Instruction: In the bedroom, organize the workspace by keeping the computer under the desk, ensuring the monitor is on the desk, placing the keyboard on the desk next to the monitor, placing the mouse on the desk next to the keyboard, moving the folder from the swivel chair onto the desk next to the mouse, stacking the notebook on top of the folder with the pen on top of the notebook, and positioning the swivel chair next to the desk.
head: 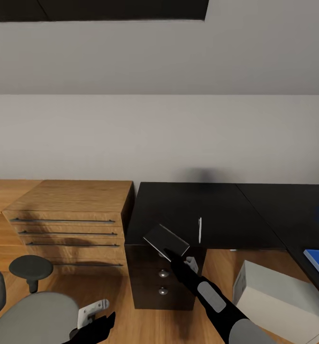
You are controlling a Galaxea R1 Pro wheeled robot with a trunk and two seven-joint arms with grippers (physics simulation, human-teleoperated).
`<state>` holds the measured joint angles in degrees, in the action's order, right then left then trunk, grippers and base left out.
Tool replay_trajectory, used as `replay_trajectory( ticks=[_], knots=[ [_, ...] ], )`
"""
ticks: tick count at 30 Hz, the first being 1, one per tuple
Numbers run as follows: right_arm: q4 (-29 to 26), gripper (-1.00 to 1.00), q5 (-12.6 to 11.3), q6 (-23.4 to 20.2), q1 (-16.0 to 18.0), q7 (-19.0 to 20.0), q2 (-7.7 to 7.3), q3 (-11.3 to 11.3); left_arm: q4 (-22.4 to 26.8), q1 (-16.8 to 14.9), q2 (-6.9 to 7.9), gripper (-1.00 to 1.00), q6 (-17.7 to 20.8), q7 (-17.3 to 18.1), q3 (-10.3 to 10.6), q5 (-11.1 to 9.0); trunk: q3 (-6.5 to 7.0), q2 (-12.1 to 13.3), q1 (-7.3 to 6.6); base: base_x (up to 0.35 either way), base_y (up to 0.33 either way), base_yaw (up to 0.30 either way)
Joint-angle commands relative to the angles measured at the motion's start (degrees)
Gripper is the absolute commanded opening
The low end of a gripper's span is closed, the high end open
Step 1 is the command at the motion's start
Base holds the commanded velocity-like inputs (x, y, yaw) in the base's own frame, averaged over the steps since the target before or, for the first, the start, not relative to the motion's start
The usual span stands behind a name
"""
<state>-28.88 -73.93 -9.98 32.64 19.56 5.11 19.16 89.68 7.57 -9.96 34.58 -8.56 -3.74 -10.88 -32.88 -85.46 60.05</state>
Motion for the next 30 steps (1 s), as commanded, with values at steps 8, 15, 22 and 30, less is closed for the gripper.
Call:
replay_trajectory(
  ticks=[8,15,22,30],
  knots=[
    [0.0,1.00,-0.6,3.6,0.1,0.9,-0.09,0.1,-0.1,0.0,-0.03,1.00,0.2,-0.4,0.0,-0.6,-0.04,0.0,0.00,0.000,0.000,0.000],
    [0.1,1.00,-0.6,6.3,0.1,1.9,-0.10,0.1,-0.1,0.0,-0.03,1.00,0.2,-0.4,0.0,-0.6,-0.04,0.0,0.00,0.000,0.000,0.000],
    [0.1,-1.00,-0.2,6.5,0.1,2.0,-0.10,0.2,-0.1,0.0,-0.03,1.00,0.2,-0.4,0.0,-0.6,-0.04,0.0,0.00,0.000,0.000,0.000],
    [0.1,-1.00,0.4,6.5,0.1,2.0,-0.10,0.2,-0.1,0.0,-0.03,1.00,0.2,-0.4,0.0,-0.6,-0.04,0.0,0.00,0.000,0.000,0.000]
  ],
)
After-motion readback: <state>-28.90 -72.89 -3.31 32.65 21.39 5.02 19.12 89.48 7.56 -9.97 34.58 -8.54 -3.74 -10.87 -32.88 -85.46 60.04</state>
